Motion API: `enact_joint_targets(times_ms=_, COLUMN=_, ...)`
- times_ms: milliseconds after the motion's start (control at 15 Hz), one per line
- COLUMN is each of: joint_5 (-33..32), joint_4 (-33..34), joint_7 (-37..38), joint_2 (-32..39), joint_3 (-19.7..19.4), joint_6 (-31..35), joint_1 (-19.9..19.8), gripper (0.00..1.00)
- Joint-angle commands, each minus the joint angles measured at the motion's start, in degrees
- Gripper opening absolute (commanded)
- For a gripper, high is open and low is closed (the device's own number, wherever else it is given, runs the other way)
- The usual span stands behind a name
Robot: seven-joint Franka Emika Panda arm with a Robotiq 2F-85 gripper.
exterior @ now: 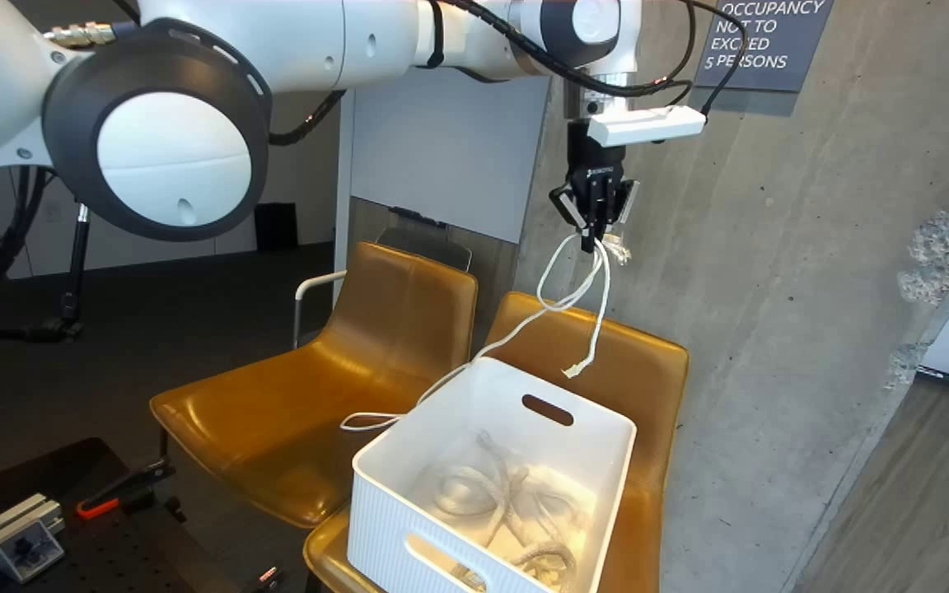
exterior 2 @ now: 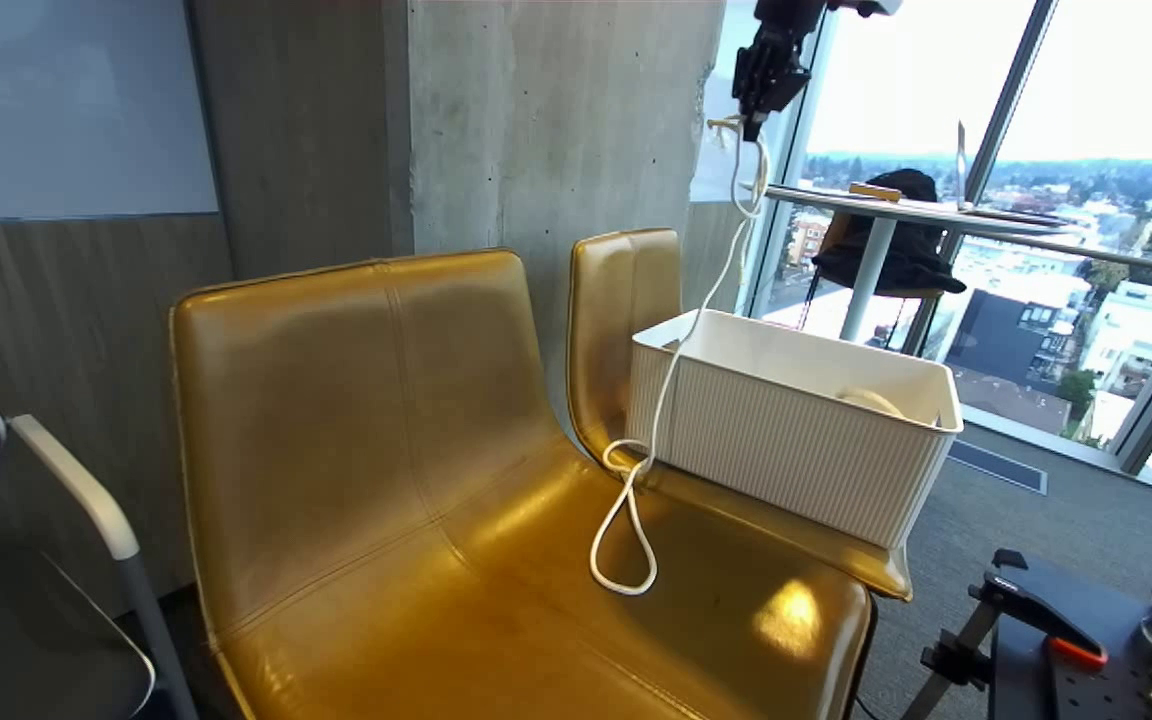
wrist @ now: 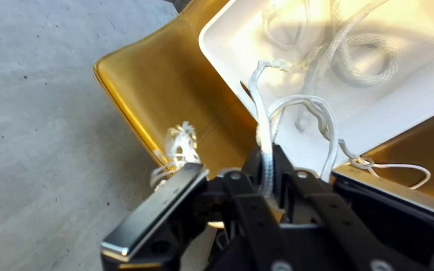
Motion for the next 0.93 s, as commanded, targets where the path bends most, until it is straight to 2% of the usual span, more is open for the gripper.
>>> enact_joint_targets(times_ms=0, joint_5=2.87, joint_4=-2.29, joint_7=-4.49, joint_2=-3.08, joint_3=0.6, joint_6=-6.28, joint_1=-3.66, gripper=0.02)
enact_joint_targets(times_ms=333, joint_5=5.42, joint_4=-5.04, joint_7=-8.89, joint_2=-2.31, joint_3=0.81, joint_6=-17.2, joint_1=-7.33, gripper=0.02)
enact_joint_targets(times_ms=400, joint_5=5.76, joint_4=-4.48, joint_7=-9.38, joint_2=-1.17, joint_3=0.76, joint_6=-18.52, joint_1=-7.78, gripper=0.02)
enact_joint_targets(times_ms=467, joint_5=6.1, joint_4=0.52, joint_7=-9.61, joint_2=2.25, joint_3=0.75, joint_6=-21.73, joint_1=-8.18, gripper=0.02)
enact_joint_targets(times_ms=533, joint_5=6.34, joint_4=0.84, joint_7=-9.82, joint_2=3.09, joint_3=0.76, joint_6=-22.32, joint_1=-8.54, gripper=0.02)
enact_joint_targets(times_ms=600, joint_5=6.47, joint_4=1.4, joint_7=-10.12, joint_2=4.05, joint_3=0.76, joint_6=-22.46, joint_1=-8.8, gripper=0.02)
enact_joint_targets(times_ms=733, joint_5=5.89, joint_4=-2.47, joint_7=-11.59, joint_2=3.22, joint_3=0.43, joint_6=-17.36, joint_1=-8.85, gripper=0.02)
enact_joint_targets(times_ms=867, joint_5=4.82, joint_4=-1.55, joint_7=-12.98, joint_2=4.88, joint_3=-0.17, joint_6=-13.89, joint_1=-8.31, gripper=0.02)
